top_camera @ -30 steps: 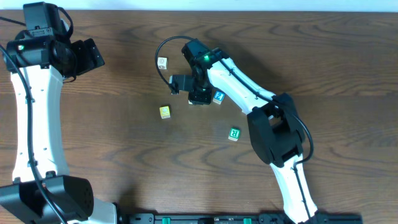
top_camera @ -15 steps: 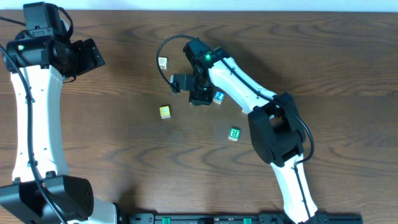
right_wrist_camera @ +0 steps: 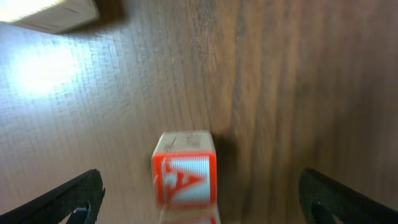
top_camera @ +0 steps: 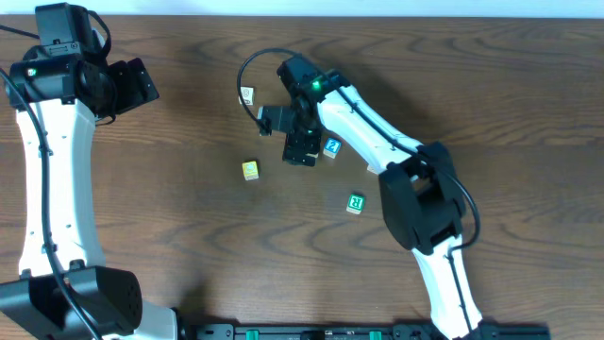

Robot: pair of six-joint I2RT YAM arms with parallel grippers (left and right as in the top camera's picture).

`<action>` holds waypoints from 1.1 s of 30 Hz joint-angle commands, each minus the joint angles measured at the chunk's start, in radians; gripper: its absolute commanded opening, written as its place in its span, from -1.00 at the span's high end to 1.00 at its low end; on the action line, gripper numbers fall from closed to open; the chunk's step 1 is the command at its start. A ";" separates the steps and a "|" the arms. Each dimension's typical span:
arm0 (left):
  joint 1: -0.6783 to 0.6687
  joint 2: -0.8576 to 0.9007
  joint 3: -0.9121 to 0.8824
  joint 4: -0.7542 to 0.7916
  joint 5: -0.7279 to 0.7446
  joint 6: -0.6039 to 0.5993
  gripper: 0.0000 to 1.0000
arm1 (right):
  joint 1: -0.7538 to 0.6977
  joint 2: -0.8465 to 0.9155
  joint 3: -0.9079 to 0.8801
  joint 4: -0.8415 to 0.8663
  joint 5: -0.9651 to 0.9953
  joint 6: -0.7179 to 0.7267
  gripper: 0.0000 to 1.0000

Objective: Spell out Ai2

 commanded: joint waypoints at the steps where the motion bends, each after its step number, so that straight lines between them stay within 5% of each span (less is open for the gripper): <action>1: -0.003 0.008 -0.002 0.000 -0.001 0.023 -0.93 | -0.006 -0.186 0.076 -0.043 -0.013 0.035 -0.98; 4: -0.025 0.008 -0.002 0.001 0.000 0.022 -0.93 | -0.027 -0.297 0.077 -0.087 0.032 0.035 -0.58; 7: -0.093 0.008 -0.011 0.019 0.000 0.022 -0.99 | -0.092 -0.382 0.077 -0.096 0.057 0.153 0.93; 10: -0.181 0.019 -0.053 0.080 0.042 0.005 -0.53 | -0.195 -0.393 0.074 -0.155 -0.038 0.306 0.97; 14: -0.259 0.074 -0.147 0.151 0.119 -0.092 0.87 | -0.317 -0.390 -0.012 -0.198 -0.258 0.321 0.97; 20: -0.299 0.190 -0.330 0.357 0.404 -0.139 0.88 | -0.449 -0.390 -0.257 -0.088 -0.383 0.445 0.97; 33: -0.460 0.337 -0.351 0.466 0.267 -0.298 0.89 | -0.383 -0.386 -0.570 0.247 -0.254 0.656 0.98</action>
